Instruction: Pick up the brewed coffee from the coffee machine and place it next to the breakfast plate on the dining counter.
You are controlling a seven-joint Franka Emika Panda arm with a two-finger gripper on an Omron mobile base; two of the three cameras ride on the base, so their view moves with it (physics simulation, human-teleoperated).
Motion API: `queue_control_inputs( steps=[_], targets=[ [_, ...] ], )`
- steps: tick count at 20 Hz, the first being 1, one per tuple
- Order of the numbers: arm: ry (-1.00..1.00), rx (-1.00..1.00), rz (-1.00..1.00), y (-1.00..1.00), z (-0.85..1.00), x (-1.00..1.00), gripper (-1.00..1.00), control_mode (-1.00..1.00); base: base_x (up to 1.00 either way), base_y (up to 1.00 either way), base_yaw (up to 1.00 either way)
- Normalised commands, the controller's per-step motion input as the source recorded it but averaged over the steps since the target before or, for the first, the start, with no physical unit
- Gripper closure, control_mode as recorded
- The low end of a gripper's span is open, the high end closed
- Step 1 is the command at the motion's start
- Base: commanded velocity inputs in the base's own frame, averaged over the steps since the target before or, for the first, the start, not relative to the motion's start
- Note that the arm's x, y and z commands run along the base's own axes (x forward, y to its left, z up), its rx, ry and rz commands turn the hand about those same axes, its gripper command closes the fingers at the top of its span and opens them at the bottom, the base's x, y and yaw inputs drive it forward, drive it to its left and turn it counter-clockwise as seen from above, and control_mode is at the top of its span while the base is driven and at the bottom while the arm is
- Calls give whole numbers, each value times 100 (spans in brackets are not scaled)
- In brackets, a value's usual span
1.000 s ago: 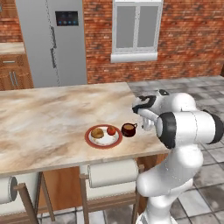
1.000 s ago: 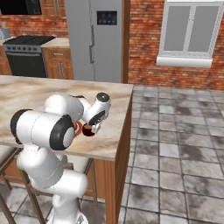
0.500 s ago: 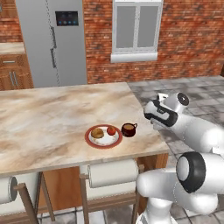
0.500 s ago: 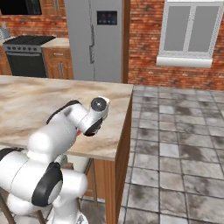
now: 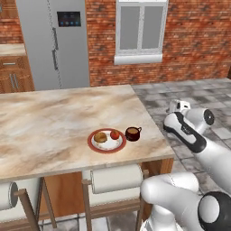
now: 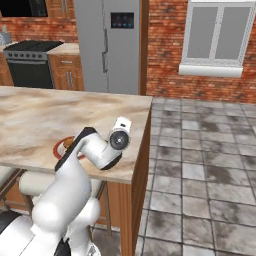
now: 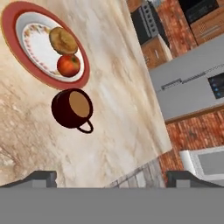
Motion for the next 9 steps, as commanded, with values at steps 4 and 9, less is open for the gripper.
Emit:
queue_control_inputs(
  steps=[4, 9],
  targets=[
    [-11, 18, 0, -67, 0, -40, -100, -100, 0, 0, 0],
    [-16, 22, 0, -66, 0, -49, -100, -100, 0, 0, 0]
  ],
)
